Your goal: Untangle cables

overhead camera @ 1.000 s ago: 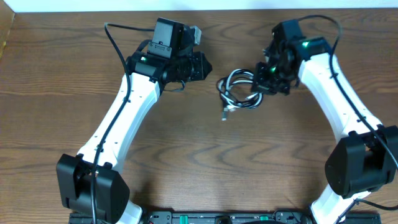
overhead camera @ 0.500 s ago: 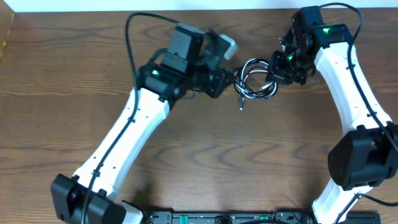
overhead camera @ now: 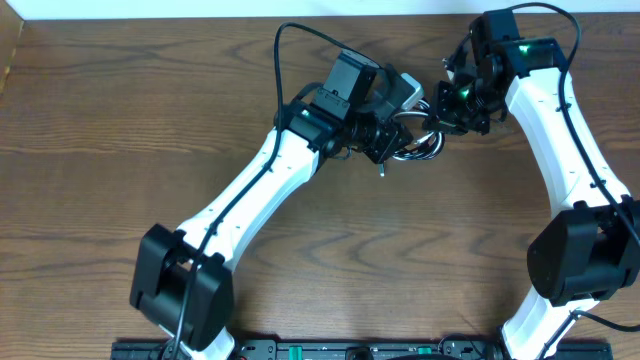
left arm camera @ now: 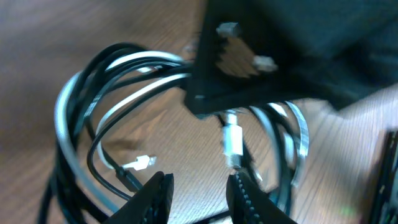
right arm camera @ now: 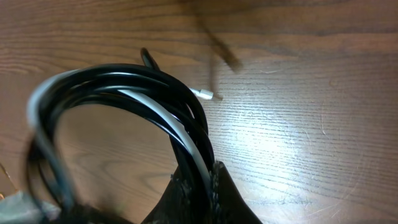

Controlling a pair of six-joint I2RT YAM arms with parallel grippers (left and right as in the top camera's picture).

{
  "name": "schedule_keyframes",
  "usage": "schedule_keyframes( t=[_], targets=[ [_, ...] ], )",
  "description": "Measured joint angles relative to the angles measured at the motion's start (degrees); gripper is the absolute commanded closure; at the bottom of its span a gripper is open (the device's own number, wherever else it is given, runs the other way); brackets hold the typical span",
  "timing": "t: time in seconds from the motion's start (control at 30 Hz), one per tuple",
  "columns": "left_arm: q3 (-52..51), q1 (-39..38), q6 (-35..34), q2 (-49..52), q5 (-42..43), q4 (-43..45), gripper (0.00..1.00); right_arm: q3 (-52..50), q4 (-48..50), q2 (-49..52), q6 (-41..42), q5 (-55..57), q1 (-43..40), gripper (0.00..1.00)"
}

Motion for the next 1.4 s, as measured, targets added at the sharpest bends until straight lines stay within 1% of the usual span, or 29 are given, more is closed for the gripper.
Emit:
schedule_keyframes(
  t=[0.03, 0.07, 0.13, 0.17, 0.27, 0.3, 0.33, 0.47, 0.63, 0.8, 0.83, 0.93, 1.07, 1.2, 1.37, 1.4],
  targets=[
    [0.00, 0.35, -1.81, 0.48, -0.02, 0.46, 0.55, 0.00, 0.02, 0.00, 0.00, 0.02, 0.00, 0.99],
    [0.00, 0.70, -3.63, 0.72, -0.09, 0.61, 0.36, 0.00, 0.04, 0.00, 0.00, 0.02, 0.00, 0.99],
    [0.00, 1.86, -9.20, 0.74, -1.40, 0.83, 0.35, 0.00, 0.39, 0.00, -0.02, 0.04, 0.00, 0.99],
    [0.00, 2.27, -11.67, 0.74, -2.08, 0.83, 0.31, 0.00, 0.57, 0.00, -0.02, 0.07, 0.00, 0.99],
    [0.00, 4.11, -20.11, 0.74, -4.70, 0.81, 0.29, 0.00, 0.74, 0.00, -0.15, 0.09, 0.00, 0.99],
    [0.00, 4.44, -21.40, 0.74, -5.07, 0.79, 0.29, 0.00, 0.76, 0.00, -0.17, 0.07, 0.00, 0.99],
    [-0.02, 5.14, -24.11, 0.74, -5.99, 0.76, 0.29, 0.00, 0.81, 0.00, -0.17, 0.13, 0.00, 0.99],
    [0.00, 5.88, -30.01, 0.74, -8.31, 0.76, 0.29, 0.00, 0.90, 0.00, -0.17, 0.79, 0.00, 0.99],
    [0.00, 4.59, -35.47, 2.49, -10.12, 0.72, 0.28, 0.00, 0.92, 0.00, -0.20, 1.01, 0.00, 0.99],
    [-0.02, 4.17, -38.53, 6.88, -5.97, 0.72, 0.29, 0.00, 0.94, 0.00, -0.20, 1.03, 0.00, 0.99],
    [-0.02, 4.17, -38.99, 7.15, -5.42, 0.70, 0.38, 0.00, 1.03, 0.00, -0.20, 1.05, 0.00, 0.99],
    [-0.02, 4.15, -40.15, 7.13, -4.04, 0.74, 0.92, 0.00, 1.09, 0.00, -0.22, 1.16, 0.00, 0.98],
    [-0.02, 3.93, -40.37, 7.13, -2.60, 0.94, 0.93, 0.00, 1.16, 0.02, -0.33, 1.20, 0.00, 0.91],
    [-0.04, 4.74, -40.35, 7.13, -2.58, 0.90, 0.93, 0.00, 1.16, 0.04, -0.37, 3.32, 0.00, 0.87],
    [-0.09, 8.50, -40.33, 5.97, -1.51, 0.85, 0.92, 0.00, 1.77, 0.04, -0.13, 7.89, 0.00, 0.69],
    [-0.11, 9.51, -40.09, 4.74, -0.83, 0.81, 0.93, 0.00, 2.16, 0.04, -0.22, 8.44, 0.00, 0.67]
  ],
)
